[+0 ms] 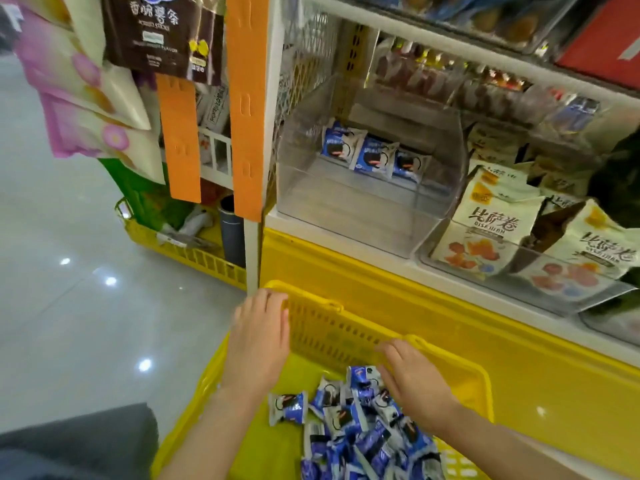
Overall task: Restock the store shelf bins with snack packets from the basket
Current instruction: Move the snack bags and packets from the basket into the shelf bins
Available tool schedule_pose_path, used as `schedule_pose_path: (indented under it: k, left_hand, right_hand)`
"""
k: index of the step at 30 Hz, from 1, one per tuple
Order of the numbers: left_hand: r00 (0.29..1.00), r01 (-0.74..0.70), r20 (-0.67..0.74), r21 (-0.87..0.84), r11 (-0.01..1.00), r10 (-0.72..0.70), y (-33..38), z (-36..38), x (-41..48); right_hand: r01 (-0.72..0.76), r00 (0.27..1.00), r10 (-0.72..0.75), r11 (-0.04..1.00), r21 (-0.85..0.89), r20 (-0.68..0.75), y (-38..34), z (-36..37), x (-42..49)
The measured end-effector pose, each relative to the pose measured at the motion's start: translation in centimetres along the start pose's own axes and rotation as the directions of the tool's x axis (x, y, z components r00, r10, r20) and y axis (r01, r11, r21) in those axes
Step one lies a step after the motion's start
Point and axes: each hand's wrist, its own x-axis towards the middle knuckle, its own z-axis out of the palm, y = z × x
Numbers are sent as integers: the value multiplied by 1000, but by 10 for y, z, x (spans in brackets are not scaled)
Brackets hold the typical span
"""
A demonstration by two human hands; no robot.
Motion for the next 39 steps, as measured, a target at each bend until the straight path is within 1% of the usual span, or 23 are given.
schedule_pose_path:
  k: [1,3,4,5,7,10,12,16,19,21,23,25,28,29,30,32,33,34,35,36,37,38,39]
  left_hand:
    - [992,114,56,47,992,-116,-14,5,-7]
    - [930,313,146,158,936,-336,-39,14,-19]
    - [891,380,186,193,904,-414,-50,18,-24]
    - [860,423,221,198,884,-461,-60,22,-29]
    - [840,455,261,140,879,-476,-76,30,-38]
    - [864,444,215,105,890,-456,-88,37,-45]
    - [878,434,171,109,895,-447,-91,40,-46]
    - [889,424,136,113,898,-437,-93,44,-47]
    - [891,422,121,139,896,-438,-91,45,-46]
    - [894,416,112,154,897,-434,-91,46,-46]
    - [896,409,113,165,897,-430,-90,46,-47]
    - [885,429,111,186,884,-453,-89,47,-47]
    - [826,515,139,210,831,-547,-83,48,-41]
    - [820,528,134,196,826,-557,-79,47,-40]
    - [837,515,110,169,840,-535,-74,48,-41]
    - [912,403,70,40,914,-405,-61,48,-45]
    - [936,346,100,-64,936,-339,-53,50,-50]
    - [933,334,204,-197,922,-295,-45,51,-57]
    - [886,395,381,-323,860,-263,-36,53,-64]
    - [800,495,563,-423,759,-207,-26,55,-70]
    - [708,585,694,-471,660,-132,-18,58,-76]
    - [658,617,750,-488,618,-65,-12,62,-82]
    - [652,607,757,-497,620,-31,-7,65,-87]
  right_hand:
    - [-65,991,59,997,43,120,6,21,-6]
    - [-198,936,159,975,97,315,15,58,-15]
    - [-256,901,193,960,118,388,19,74,-18]
    - [-304,869,216,943,137,445,20,87,-21]
    - [-398,803,256,902,165,539,17,110,-23]
    - [-523,722,326,834,173,611,7,140,-23]
    - [-574,704,377,800,171,602,0,155,-19]
    - [-704,654,483,670,235,583,-9,171,-3]
    - [-741,605,525,647,182,598,-8,174,7]
    - [-731,616,509,654,196,601,-6,175,10]
    - [-728,645,489,628,276,588,-3,171,11]
    - [-696,697,462,621,362,548,-1,158,11]
    - [-580,800,369,675,456,473,2,130,13]
    - [-539,831,337,685,491,442,2,119,15]
    - [-498,858,309,694,520,410,0,106,17]
    - [-416,902,256,729,544,348,-9,81,23]
    - [-374,919,222,750,546,325,-14,70,25]
    - [-334,933,186,766,549,308,-20,59,25]
    - [-298,944,153,778,554,293,-25,50,25]
    - [-257,955,117,788,559,274,-31,41,23]
    - [-212,964,79,800,561,253,-36,34,21]
    - [-175,970,44,807,564,238,-40,29,19]
    - [-149,973,18,807,572,228,-44,25,16]
